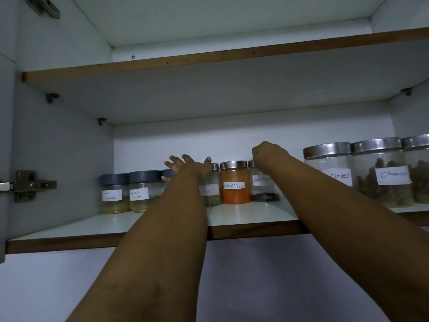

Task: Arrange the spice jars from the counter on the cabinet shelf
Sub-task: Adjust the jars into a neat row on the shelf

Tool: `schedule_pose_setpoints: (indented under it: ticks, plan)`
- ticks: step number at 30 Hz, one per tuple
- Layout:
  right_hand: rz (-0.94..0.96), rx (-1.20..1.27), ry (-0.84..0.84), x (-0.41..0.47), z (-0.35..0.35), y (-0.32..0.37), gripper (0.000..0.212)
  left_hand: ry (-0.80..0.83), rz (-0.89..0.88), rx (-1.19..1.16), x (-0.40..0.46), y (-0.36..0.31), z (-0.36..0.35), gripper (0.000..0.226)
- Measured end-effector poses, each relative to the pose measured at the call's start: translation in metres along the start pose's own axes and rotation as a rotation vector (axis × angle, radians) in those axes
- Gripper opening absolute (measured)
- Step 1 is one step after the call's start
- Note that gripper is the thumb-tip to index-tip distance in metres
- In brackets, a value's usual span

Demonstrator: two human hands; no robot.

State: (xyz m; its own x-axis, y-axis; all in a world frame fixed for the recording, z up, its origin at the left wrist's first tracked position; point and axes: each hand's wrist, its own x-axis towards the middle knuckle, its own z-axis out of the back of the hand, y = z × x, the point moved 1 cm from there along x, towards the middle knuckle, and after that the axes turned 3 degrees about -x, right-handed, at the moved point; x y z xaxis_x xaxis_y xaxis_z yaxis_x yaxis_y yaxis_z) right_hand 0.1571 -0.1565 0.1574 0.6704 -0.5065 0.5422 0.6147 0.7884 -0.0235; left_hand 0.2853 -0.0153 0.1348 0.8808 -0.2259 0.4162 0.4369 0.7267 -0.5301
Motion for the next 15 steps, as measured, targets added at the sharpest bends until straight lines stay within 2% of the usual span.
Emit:
schedule_pose_setpoints:
  ticks: [3,6,9,12,15]
  plan:
    - [0.01,0.004,-0.01,0.0,-0.001,0.0,0.037,-0.06,0.008,-0.122,0.001,0.001,0.002,0.086]
    - [0.021,-0.001,-0.072,-0.001,-0.003,-0.002,0.04,-0.252,-0.001,-0.298,0.004,-0.002,0.018,0.076]
    - [0.024,-0.027,-0.127,0.001,-0.001,0.0,0.042,-0.36,-0.115,-0.212,0.018,0.01,0.054,0.065]
    - [0.018,-0.042,-0.109,0.001,0.001,0.001,0.047,-0.296,-0.319,0.09,0.027,0.05,0.087,0.046]
    - [0.011,-0.052,-0.099,0.001,0.002,0.002,0.048,-0.057,-0.359,0.313,0.023,0.093,0.093,0.052]
